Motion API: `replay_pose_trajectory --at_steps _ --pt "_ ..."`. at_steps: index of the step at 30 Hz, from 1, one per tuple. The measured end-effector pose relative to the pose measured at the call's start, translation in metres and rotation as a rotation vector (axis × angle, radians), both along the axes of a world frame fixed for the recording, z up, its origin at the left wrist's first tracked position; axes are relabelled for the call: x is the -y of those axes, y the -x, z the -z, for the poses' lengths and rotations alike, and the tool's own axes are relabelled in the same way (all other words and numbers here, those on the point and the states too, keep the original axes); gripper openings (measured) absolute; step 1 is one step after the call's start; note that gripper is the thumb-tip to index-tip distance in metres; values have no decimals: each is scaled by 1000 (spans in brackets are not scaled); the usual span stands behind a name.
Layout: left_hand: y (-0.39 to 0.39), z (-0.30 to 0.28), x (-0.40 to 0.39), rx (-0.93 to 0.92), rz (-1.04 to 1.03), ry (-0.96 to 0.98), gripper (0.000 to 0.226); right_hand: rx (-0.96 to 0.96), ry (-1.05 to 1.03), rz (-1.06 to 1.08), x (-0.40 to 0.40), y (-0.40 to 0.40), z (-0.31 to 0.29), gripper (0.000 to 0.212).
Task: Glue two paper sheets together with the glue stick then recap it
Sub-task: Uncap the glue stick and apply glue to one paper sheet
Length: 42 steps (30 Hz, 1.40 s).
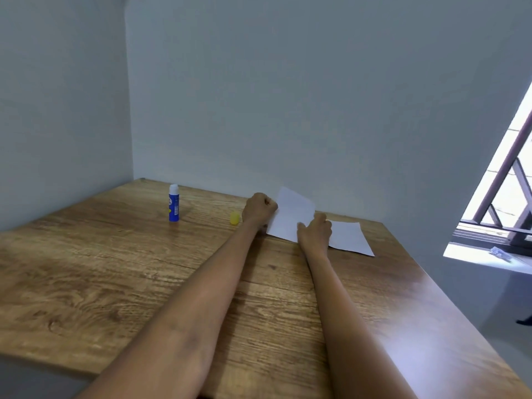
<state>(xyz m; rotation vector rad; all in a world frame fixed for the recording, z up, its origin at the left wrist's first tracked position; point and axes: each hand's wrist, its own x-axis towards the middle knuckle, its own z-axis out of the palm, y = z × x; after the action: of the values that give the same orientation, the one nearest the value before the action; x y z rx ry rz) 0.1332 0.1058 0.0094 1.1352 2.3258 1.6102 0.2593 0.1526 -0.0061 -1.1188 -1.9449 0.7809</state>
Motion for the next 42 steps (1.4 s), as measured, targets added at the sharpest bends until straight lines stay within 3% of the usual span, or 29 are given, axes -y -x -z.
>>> replay_pose_trajectory --at_steps 4,10,13,15,19,24,30,34,37,42 --pt "-8 -3 28 96 167 -179 17 -154 93 54 3 -6 -3 41" --pt "-16 -19 97 180 298 -234 11 -434 268 45 32 -18 -17 29" --pt "-11 -27 143 211 286 -210 12 -373 302 -45 62 -17 -18 20" --pt "0 -29 177 209 217 -194 17 -294 300 -212 85 -15 -20 14" --pt "22 -17 235 262 76 -107 35 10 271 -416 127 -4 -20 34" --pt "38 -2 268 115 35 129 16 262 30 -405 156 11 -18 28" --pt "48 -5 268 -128 104 288 9 448 -45 -370 147 27 -20 12" --pt "58 -5 270 -115 179 363 7 393 -72 -370 150 51 -34 10" --pt "64 -6 270 -122 179 409 17 284 -61 -381 157 79 -43 11" --pt "77 -3 262 -92 196 429 20 164 4 -440 170 129 -38 45"
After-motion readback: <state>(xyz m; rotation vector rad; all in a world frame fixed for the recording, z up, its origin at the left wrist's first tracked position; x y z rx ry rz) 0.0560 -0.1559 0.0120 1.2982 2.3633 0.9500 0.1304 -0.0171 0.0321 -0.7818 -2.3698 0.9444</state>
